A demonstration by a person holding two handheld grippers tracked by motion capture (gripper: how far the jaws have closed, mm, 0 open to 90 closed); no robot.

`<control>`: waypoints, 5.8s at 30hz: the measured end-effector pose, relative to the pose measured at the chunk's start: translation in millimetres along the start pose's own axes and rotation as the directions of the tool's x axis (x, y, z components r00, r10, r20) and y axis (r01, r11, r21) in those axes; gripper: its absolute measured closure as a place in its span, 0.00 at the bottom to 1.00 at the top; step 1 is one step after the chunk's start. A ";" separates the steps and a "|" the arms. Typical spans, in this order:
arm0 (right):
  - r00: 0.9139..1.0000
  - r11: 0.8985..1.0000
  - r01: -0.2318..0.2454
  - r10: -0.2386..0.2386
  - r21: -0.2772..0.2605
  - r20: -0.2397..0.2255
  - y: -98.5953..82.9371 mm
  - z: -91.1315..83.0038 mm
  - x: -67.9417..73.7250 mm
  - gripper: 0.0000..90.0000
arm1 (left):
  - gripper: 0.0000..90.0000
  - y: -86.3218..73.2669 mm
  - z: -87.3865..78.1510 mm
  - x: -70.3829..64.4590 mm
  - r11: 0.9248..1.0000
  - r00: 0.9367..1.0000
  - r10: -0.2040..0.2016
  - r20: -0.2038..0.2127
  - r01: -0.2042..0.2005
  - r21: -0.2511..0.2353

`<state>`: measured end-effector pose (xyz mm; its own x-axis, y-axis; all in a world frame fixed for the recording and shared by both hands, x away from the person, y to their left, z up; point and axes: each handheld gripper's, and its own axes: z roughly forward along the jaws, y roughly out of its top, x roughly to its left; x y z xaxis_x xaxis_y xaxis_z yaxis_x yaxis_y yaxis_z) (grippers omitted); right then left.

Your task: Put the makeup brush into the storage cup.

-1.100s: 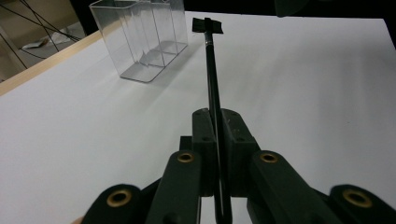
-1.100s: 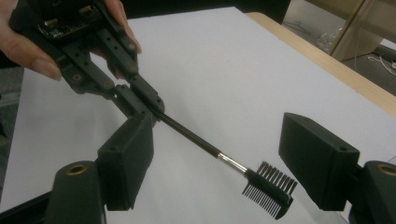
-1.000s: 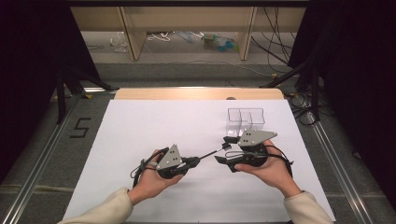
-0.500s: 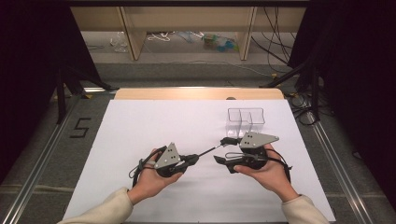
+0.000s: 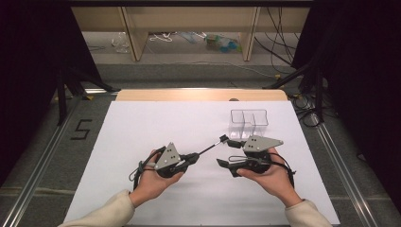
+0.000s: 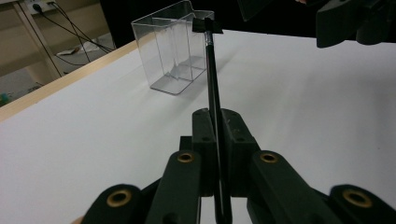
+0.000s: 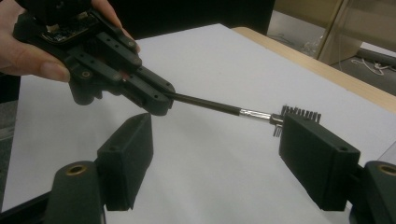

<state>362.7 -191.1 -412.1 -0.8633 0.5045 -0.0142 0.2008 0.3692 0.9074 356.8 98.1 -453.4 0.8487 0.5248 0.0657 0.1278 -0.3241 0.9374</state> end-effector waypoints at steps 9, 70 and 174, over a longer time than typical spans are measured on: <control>0.999 0.999 -0.032 0.032 0.015 0.003 -5.2 3.9 0.8 0.32 | 0.94 0.5 -0.3 -0.1 1.000 1.000 -0.003 -0.004 0.003 -0.011; 0.944 0.935 -0.328 0.320 -0.136 -0.077 -12.3 26.8 -0.6 0.31 | 0.94 4.1 6.1 -7.8 0.993 0.999 -0.030 0.041 0.035 -0.115; 0.972 0.955 -0.229 0.236 -0.187 0.012 5.7 9.4 -2.6 0.95 | 0.29 -0.4 7.9 -15.0 0.998 0.995 -0.045 0.085 0.049 -0.047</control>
<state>370.4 -183.0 -410.9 -0.7857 0.5870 0.1950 0.3036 0.0913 0.9484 348.1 84.1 -457.4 0.8827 0.4699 -0.0059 0.1450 -0.2603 0.9546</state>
